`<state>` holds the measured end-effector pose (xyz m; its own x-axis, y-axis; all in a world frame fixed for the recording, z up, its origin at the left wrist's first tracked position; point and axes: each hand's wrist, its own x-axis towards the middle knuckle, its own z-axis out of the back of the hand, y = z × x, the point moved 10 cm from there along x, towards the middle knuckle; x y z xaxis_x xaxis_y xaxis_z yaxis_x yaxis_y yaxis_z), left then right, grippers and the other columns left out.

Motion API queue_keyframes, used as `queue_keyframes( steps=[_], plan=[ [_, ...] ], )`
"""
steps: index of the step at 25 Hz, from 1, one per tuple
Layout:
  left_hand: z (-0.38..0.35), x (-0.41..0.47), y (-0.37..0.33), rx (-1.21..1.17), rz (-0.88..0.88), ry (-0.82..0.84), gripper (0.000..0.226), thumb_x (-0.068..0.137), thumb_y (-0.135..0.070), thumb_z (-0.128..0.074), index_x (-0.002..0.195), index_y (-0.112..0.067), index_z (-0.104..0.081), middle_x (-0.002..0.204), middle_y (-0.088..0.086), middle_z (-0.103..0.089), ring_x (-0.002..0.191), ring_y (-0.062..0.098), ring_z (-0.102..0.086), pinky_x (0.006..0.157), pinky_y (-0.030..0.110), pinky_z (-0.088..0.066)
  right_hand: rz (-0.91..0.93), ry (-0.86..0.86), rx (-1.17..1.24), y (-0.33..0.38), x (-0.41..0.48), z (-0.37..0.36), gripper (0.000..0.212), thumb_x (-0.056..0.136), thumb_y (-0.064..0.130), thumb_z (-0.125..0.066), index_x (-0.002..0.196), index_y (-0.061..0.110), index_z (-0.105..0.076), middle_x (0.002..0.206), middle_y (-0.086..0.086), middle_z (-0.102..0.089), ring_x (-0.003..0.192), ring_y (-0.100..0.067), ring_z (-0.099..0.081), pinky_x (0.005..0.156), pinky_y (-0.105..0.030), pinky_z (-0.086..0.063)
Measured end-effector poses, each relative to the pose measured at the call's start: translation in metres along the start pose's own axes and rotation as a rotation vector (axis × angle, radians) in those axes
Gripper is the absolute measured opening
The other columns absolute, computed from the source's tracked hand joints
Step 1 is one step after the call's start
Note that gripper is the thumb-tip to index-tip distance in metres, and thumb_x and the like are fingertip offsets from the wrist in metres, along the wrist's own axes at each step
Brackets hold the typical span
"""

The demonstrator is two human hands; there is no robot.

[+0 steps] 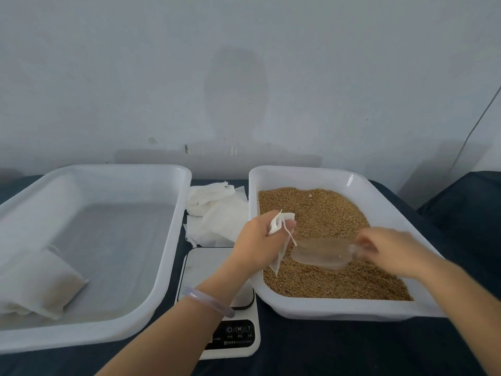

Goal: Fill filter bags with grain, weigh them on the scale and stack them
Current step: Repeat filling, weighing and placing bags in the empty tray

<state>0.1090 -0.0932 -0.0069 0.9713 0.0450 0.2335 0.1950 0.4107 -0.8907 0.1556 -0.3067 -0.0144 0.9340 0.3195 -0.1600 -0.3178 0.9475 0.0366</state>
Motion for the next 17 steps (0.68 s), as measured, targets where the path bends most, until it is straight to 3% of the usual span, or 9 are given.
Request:
queue_keyframes(
  steps=[2, 4, 6, 7, 9, 11, 12, 15, 17],
  plan=[
    [0.004, -0.002, -0.001, -0.19, 0.01, 0.031, 0.028, 0.094, -0.035, -0.052, 0.09, -0.013, -0.07, 0.085, 0.003, -0.071, 0.073, 0.013, -0.065, 0.061, 0.023, -0.053, -0.024, 0.029, -0.002, 0.002, 0.001, -0.017, 0.035, 0.088, 0.04, -0.059, 0.12, 0.027, -0.055, 0.123, 0.01, -0.06, 0.104, -0.006, -0.058, 0.093, -0.024, -0.046],
    [0.009, -0.004, -0.01, -0.352, -0.014, 0.092, 0.033, 0.088, -0.04, -0.047, 0.092, -0.019, -0.072, 0.1, -0.01, -0.069, 0.089, 0.003, -0.064, 0.069, 0.016, -0.049, 0.02, -0.087, 0.167, 0.017, 0.001, -0.004, 0.039, 0.089, 0.031, -0.061, 0.127, 0.029, -0.053, 0.131, 0.011, -0.055, 0.118, -0.008, -0.053, 0.1, -0.027, -0.042],
    [0.015, -0.006, -0.024, -0.379, -0.085, 0.188, 0.039, 0.088, -0.049, -0.04, 0.094, -0.027, -0.072, 0.129, -0.018, -0.057, 0.12, 0.01, -0.054, 0.087, 0.024, -0.047, 0.17, -0.106, 0.712, 0.06, -0.005, 0.015, 0.035, 0.09, 0.015, -0.057, 0.113, 0.041, -0.062, 0.121, 0.017, -0.062, 0.117, -0.006, -0.055, 0.095, -0.024, -0.044],
    [0.018, -0.008, -0.03, -0.386, -0.113, 0.254, 0.04, 0.089, -0.054, -0.038, 0.102, -0.033, -0.07, 0.136, -0.019, -0.051, 0.128, 0.017, -0.047, 0.092, 0.031, -0.045, 0.293, -0.018, 1.02, 0.093, -0.011, 0.025, 0.039, 0.088, 0.008, -0.056, 0.107, 0.04, -0.067, 0.116, 0.014, -0.066, 0.115, -0.009, -0.058, 0.092, -0.025, -0.047],
    [0.027, -0.01, -0.035, -0.448, -0.102, 0.357, 0.043, 0.091, -0.055, -0.036, 0.129, -0.04, -0.051, 0.138, -0.011, -0.052, 0.13, 0.02, -0.046, 0.102, 0.04, -0.042, 0.542, 0.155, 1.375, 0.15, -0.02, 0.043, 0.036, 0.082, 0.004, -0.056, 0.11, 0.023, -0.069, 0.114, -0.004, -0.068, 0.112, -0.023, -0.061, 0.091, -0.037, -0.051],
    [0.047, -0.01, -0.033, -0.465, -0.082, 0.363, 0.051, 0.093, -0.047, -0.031, 0.142, -0.034, -0.034, 0.143, -0.003, -0.048, 0.133, 0.015, -0.043, 0.111, 0.04, -0.033, 0.621, 0.188, 1.41, 0.187, -0.02, 0.051, 0.028, 0.08, 0.008, -0.063, 0.106, 0.016, -0.07, 0.108, -0.018, -0.066, 0.103, -0.041, -0.059, 0.087, -0.053, -0.047],
    [0.059, -0.012, -0.029, -0.432, -0.08, 0.35, 0.049, 0.093, -0.044, -0.03, 0.141, -0.035, -0.035, 0.145, -0.006, -0.044, 0.134, 0.012, -0.04, 0.113, 0.038, -0.03, 0.609, 0.164, 1.352, 0.199, -0.015, 0.05, 0.023, 0.079, 0.012, -0.069, 0.101, 0.016, -0.071, 0.103, -0.019, -0.067, 0.095, -0.045, -0.057, 0.083, -0.056, -0.045],
    [0.083, -0.015, -0.015, -0.183, -0.067, 0.34, 0.035, 0.09, -0.045, -0.035, 0.124, -0.045, -0.043, 0.13, -0.024, -0.047, 0.127, -0.006, -0.042, 0.105, 0.018, -0.034, 0.575, 0.055, 1.083, 0.222, 0.003, 0.041, 0.019, 0.076, 0.019, -0.076, 0.092, 0.008, -0.071, 0.089, -0.011, -0.071, 0.082, -0.026, -0.065, 0.079, -0.04, -0.051],
    [0.103, -0.013, 0.0, 0.071, -0.045, 0.26, 0.043, 0.075, -0.055, -0.057, 0.115, -0.037, -0.053, 0.107, -0.022, -0.057, 0.106, -0.002, -0.056, 0.091, 0.016, -0.042, 0.57, -0.07, 0.902, 0.231, 0.011, 0.038, 0.011, 0.077, 0.02, -0.076, 0.08, 0.011, -0.069, 0.072, 0.003, -0.068, 0.066, -0.006, -0.061, 0.065, -0.027, -0.049]
  ],
)
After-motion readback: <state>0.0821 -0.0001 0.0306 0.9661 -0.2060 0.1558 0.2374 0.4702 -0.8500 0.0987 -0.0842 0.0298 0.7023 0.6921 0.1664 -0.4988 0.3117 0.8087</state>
